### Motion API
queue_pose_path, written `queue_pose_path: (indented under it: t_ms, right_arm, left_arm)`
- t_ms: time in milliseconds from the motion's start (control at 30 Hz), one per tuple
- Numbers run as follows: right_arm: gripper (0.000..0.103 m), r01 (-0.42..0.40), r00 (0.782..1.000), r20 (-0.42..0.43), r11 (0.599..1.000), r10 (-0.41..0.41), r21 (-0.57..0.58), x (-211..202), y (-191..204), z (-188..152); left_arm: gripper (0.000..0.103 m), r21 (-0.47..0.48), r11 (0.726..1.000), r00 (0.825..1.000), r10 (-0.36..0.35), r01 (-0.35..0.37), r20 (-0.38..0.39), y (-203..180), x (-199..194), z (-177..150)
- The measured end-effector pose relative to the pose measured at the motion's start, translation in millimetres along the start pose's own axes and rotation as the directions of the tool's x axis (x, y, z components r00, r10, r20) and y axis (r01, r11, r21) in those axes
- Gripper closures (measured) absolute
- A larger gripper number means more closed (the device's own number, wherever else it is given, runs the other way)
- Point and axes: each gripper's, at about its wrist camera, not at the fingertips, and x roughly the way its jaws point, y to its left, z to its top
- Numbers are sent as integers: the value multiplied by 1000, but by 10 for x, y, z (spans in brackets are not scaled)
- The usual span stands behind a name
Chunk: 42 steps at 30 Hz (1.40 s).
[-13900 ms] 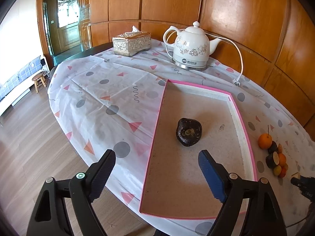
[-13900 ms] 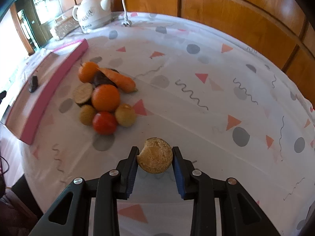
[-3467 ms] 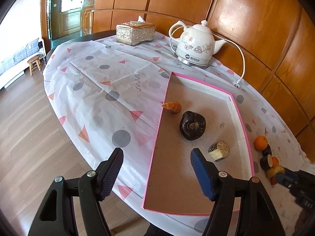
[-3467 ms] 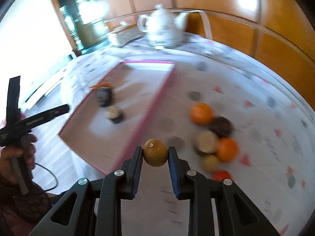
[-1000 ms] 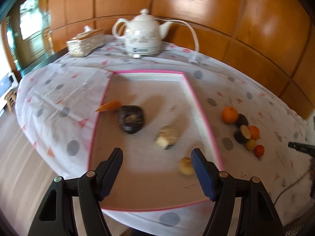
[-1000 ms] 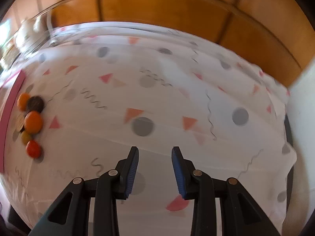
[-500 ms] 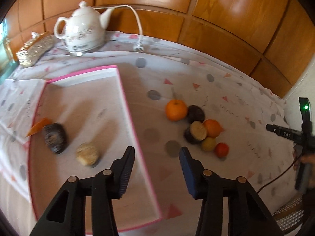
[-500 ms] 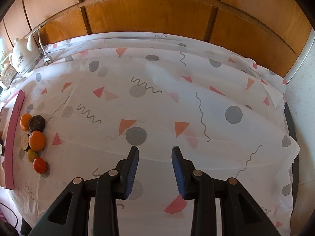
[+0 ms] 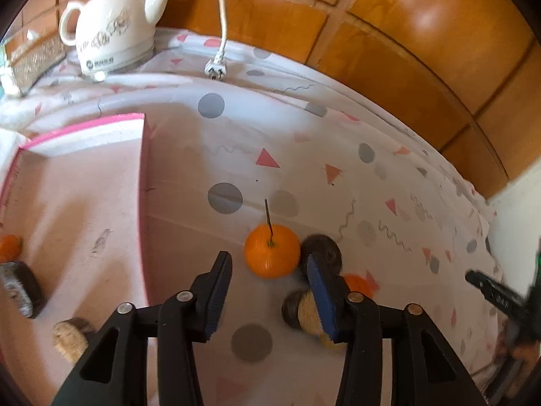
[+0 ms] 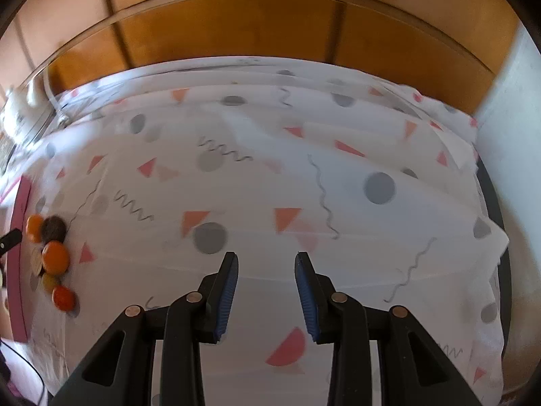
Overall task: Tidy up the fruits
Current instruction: 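Reach the left gripper to the pile and grasp the stemmed mandarin, then carry the mandarin into the tray and open the left gripper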
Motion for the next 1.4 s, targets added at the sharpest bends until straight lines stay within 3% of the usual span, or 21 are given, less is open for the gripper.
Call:
queue_pose_path:
  t_ms: [67,267,333,400,700,1067,1400]
  right_arm:
    - [68,0,1000,7,998,-1,63,-14,-120,15]
    - [68,-1,1000,19,982,-3,187,-31,-370,43]
    - [68,-4,1000,19,980,0,199,-23,-394,50]
    - [68,-12,1000,12,979,10,201,0,-394,59]
    - [68,-41,999,-22,990,45,131,95,-199,38]
    - [68,-47,998,-35,997,50,61,115,-52,1]
    - [68,-59,998,-30,998,58,-34,95,147,-45]
  left_arm:
    - [47,-29,1000,1000,5,-5,2,23,91,43]
    - [50,-59,998,1000,-12,12,-12,53,310,92]
    - [53,-67,998,1000,-22,22,-5,75,324,98]
    - [63,-56,998,999,-42,41,-4,72,335,98]
    - [64,-6,999,999,-35,35,-6,61,267,59]
    - [65,12,999,997,-32,31,64,167,-148,43]
    - [64,-71,994,984,88,-78,153,794,-516,207]
